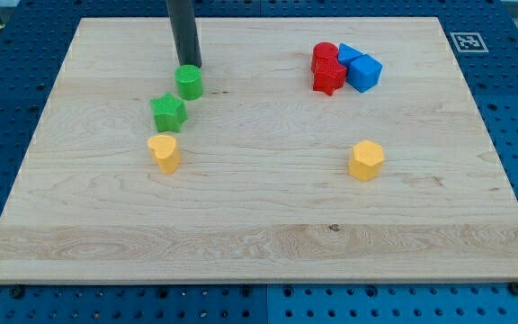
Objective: Move the green circle into the green star
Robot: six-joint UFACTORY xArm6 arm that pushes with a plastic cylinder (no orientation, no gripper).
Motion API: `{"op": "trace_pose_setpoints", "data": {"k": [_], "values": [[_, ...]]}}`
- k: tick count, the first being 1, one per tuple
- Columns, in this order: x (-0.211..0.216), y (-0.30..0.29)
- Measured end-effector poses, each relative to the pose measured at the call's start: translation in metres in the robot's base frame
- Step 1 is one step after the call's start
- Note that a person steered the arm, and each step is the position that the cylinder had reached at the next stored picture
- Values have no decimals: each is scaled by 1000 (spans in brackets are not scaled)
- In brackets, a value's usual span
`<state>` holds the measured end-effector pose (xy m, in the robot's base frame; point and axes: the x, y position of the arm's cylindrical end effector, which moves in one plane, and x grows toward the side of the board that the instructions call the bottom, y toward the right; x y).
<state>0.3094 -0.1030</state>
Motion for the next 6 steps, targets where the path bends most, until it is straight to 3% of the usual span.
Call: {"op": "trace_pose_setpoints", "data": {"k": [3, 6], "values": [[41, 16], [55, 54]]}}
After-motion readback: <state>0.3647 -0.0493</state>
